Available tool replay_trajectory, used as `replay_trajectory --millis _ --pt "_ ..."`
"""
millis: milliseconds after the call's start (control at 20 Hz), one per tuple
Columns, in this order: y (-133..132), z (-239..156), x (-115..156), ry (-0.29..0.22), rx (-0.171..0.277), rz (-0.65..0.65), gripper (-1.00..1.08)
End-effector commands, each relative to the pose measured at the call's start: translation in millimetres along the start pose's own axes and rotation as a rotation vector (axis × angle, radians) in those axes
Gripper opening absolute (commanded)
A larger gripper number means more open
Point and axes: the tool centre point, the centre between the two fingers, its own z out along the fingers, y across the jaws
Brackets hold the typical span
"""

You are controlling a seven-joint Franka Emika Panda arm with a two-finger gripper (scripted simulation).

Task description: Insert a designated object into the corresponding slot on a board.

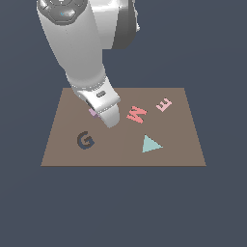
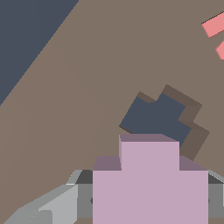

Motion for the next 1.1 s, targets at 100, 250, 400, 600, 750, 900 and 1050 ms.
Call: replay_trajectory --millis 100,250,400,600,750,900,1050 --pt "3.8 -0.1 6.1 -0.001 -0.002 -0.192 -1.00" --pt "6.2 -0.2 10.2 -0.002 -0.003 -0.319 -1.00" --pt "8.7 -0.4 14.2 -0.003 -0.004 -0.445 -1.00" --pt "11.7 -0.8 19.3 -0.004 -0.006 -0.603 -1.00" --pt "13.7 -1.1 22.6 -0.006 -0.007 -0.706 -1.00" --pt "15.5 -1.5 25.4 -0.008 -0.008 -0.795 -1.00" --pt "16.9 -1.9 27.8 -0.009 -0.009 -0.870 -1.00"
